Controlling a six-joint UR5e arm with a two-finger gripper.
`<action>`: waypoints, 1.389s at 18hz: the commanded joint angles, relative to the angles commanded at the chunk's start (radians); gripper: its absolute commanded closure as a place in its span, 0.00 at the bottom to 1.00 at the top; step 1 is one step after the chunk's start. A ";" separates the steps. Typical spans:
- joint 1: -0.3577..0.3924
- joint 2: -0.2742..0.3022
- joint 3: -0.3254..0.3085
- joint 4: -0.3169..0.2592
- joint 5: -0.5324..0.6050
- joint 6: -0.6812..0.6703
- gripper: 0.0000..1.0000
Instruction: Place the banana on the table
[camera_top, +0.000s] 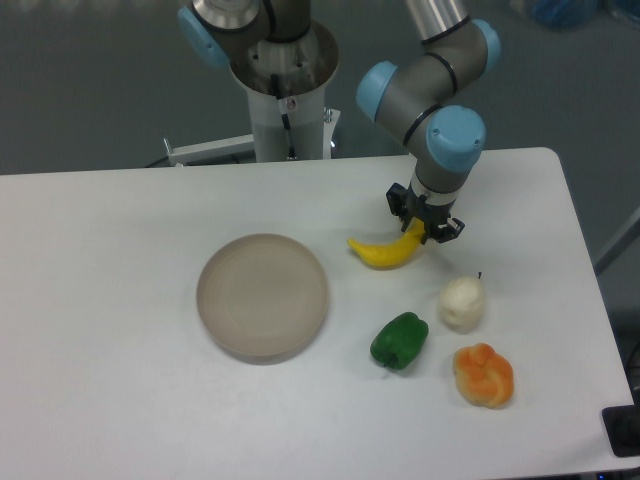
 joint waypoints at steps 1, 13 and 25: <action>0.002 0.005 0.006 -0.002 0.000 0.000 0.26; 0.002 -0.020 0.247 -0.008 -0.009 -0.011 0.00; -0.003 -0.161 0.515 -0.005 -0.005 0.002 0.00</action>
